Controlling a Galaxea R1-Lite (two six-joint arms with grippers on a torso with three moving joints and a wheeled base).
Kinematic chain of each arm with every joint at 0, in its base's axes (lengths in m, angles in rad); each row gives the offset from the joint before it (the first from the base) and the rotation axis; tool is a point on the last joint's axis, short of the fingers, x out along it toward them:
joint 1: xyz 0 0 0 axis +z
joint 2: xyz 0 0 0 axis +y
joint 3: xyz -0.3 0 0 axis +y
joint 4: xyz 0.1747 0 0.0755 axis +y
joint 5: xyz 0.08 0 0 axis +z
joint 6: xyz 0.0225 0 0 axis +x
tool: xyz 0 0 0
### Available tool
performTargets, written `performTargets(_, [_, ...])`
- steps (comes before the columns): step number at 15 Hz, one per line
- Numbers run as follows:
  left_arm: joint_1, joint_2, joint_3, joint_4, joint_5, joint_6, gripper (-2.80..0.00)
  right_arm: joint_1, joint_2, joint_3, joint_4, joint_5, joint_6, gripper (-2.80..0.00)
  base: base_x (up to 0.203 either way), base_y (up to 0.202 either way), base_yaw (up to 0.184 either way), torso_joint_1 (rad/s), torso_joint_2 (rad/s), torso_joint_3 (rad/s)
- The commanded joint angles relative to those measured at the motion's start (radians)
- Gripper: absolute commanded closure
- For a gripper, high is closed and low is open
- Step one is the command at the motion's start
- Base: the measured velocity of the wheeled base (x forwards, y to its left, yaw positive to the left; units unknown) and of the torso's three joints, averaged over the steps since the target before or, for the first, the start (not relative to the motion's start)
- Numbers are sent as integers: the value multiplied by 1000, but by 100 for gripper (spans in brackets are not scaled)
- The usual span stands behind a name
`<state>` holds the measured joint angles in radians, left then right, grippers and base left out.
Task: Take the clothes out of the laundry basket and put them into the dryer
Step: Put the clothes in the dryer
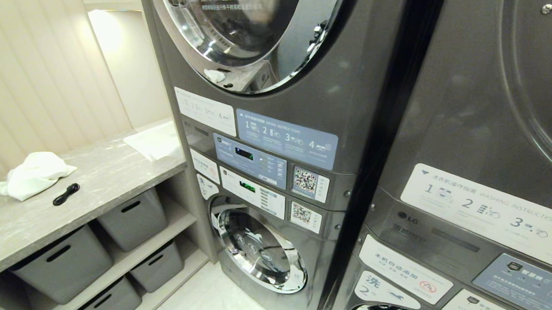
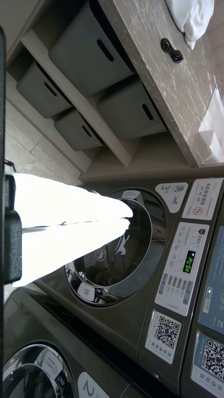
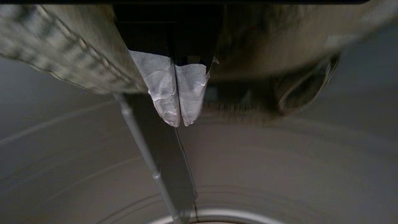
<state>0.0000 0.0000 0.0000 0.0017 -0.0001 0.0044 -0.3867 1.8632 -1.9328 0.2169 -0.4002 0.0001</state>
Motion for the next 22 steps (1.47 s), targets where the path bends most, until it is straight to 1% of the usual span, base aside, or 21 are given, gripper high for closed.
performTargets(1, [0, -2, 2, 0, 0, 1, 0, -12, 7, -26, -9, -1, 51, 0, 0, 0, 0, 0, 0, 0])
performTargets(3, [0, -2, 2, 0, 0, 0, 0, -14, -114, -7, -13, 12, 110, 0, 0, 0, 0, 0, 0, 0])
performTargets(6, [0, -2, 2, 0, 0, 0, 0, -13, -347, 112, -15, 44, 132, 0, 0, 0, 0, 0, 0, 0])
performTargets(9, [0, -2, 2, 0, 0, 0, 0, -12, -598, 294, -14, 56, 117, 0, 0, 0, 0, 0, 0, 0])
performTargets(11, [0, -2, 2, 0, 0, 0, 0, -12, -782, 445, -13, 47, 64, 0, 0, 0, 0, 0, 0, 0])
performTargets(14, [0, -2, 2, 0, 0, 0, 0, -12, -1056, 726, -4, 49, -57, 0, 0, 0, 0, 0, 0, 0])
performTargets(16, [0, -2, 2, 0, 0, 0, 0, -4, -1204, 957, 10, 58, -129, 0, 0, 0, 0, 0, 0, 0])
performTargets(17, [0, -2, 2, 0, 0, 0, 0, -1, -1266, 1084, 13, 74, -159, 0, 0, 0, 0, 0, 0, 0])
performTargets(19, [0, -2, 2, 0, 0, 0, 0, 9, -1377, 1351, 8, 136, -222, 0, 0, 0, 0, 0, 0, 0])
performTargets(20, [0, -2, 2, 0, 0, 0, 0, 18, -1413, 1475, -19, 167, -247, 0, 0, 0, 0, 0, 0, 0])
performTargets(22, [0, -2, 2, 0, 0, 0, 0, 69, -1460, 1714, -162, 210, -279, 0, 0, 0, 0, 0, 0, 0])
